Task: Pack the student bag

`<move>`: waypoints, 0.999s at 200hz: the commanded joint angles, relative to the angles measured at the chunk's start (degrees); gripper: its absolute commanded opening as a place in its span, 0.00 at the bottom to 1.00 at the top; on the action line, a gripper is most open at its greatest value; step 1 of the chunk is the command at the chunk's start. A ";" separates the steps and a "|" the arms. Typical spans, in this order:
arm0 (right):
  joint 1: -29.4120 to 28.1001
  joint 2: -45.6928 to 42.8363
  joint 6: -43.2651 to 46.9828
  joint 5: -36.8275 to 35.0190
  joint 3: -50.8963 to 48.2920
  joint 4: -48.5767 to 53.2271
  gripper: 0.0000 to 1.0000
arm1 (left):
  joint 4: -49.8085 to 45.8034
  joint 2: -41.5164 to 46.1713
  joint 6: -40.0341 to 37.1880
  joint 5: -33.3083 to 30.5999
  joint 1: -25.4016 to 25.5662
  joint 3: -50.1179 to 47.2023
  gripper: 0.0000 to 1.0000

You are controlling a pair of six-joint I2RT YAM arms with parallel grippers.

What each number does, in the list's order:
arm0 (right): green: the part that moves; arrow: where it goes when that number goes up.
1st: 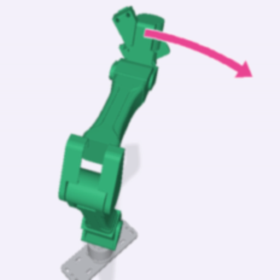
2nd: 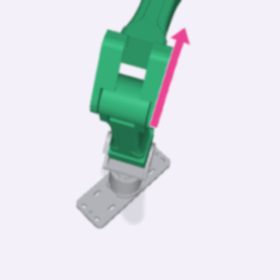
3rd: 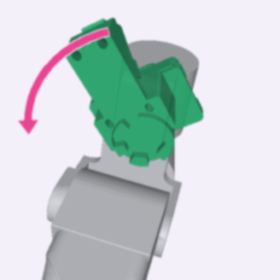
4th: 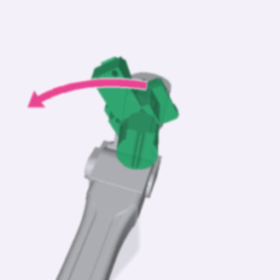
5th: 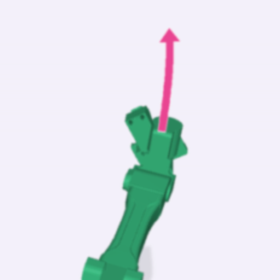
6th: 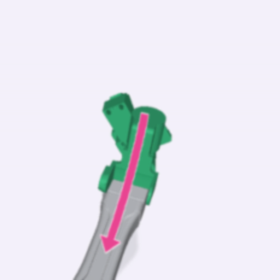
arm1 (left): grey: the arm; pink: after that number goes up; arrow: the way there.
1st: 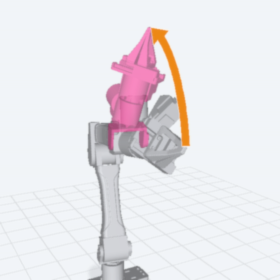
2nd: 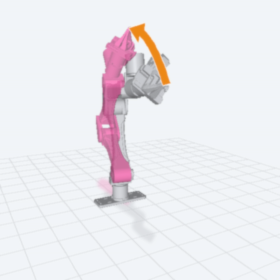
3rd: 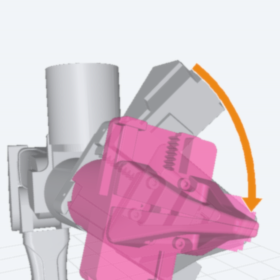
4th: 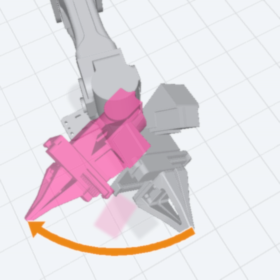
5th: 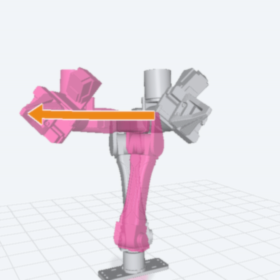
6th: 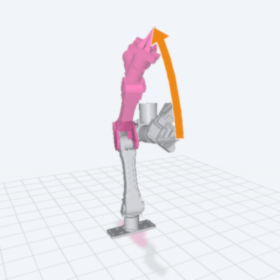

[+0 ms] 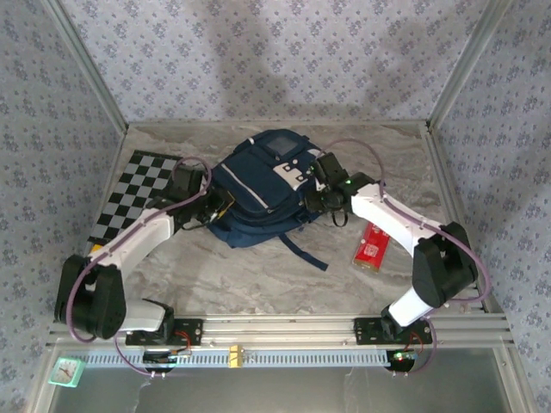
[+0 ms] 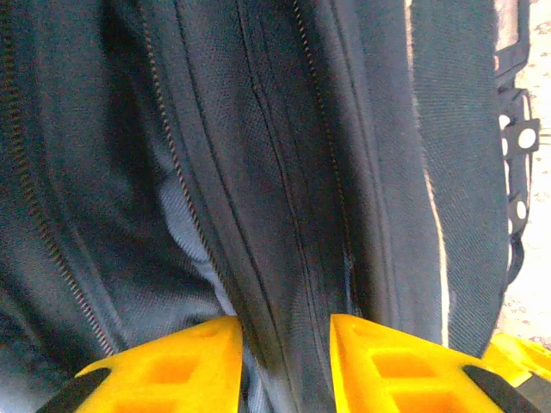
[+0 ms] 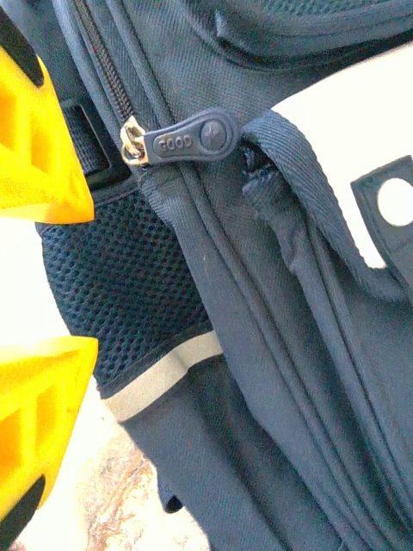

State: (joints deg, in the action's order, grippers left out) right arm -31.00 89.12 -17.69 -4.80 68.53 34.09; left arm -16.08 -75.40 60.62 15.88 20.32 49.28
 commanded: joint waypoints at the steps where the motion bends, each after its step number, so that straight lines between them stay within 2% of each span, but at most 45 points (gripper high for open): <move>1: 0.43 -1.14 -8.10 5.01 3.22 2.01 0.44 | -1.62 3.31 -0.41 -1.87 0.02 -0.67 0.32; 37: 0.43 3.08 -13.96 13.03 7.97 0.63 0.53 | 0.18 6.40 3.34 -4.94 3.52 -2.49 0.33; 65: -0.66 8.42 -15.49 12.75 14.12 0.78 0.57 | -0.03 4.71 4.13 -8.08 7.12 -0.22 0.36; 129: -0.95 19.77 -15.10 14.16 24.98 5.76 0.58 | 2.95 -0.15 4.01 -10.74 9.74 3.17 0.39; 163: -0.56 22.23 -14.48 18.19 25.61 3.46 0.43 | 4.13 -1.86 2.30 -12.03 9.83 4.77 0.40; 182: -0.55 21.82 -14.76 20.35 25.01 2.16 0.26 | 2.77 -2.71 -0.24 -12.72 9.73 6.75 0.41; 200: -0.71 20.39 -15.37 20.35 24.50 1.70 0.10 | -0.15 -2.19 -2.04 -13.92 10.07 7.64 0.48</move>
State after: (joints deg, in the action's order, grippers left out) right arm -31.38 110.59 -32.51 12.16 92.36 36.53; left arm -15.84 -77.84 62.39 5.02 29.80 53.19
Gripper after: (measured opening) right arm 0.181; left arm 0.437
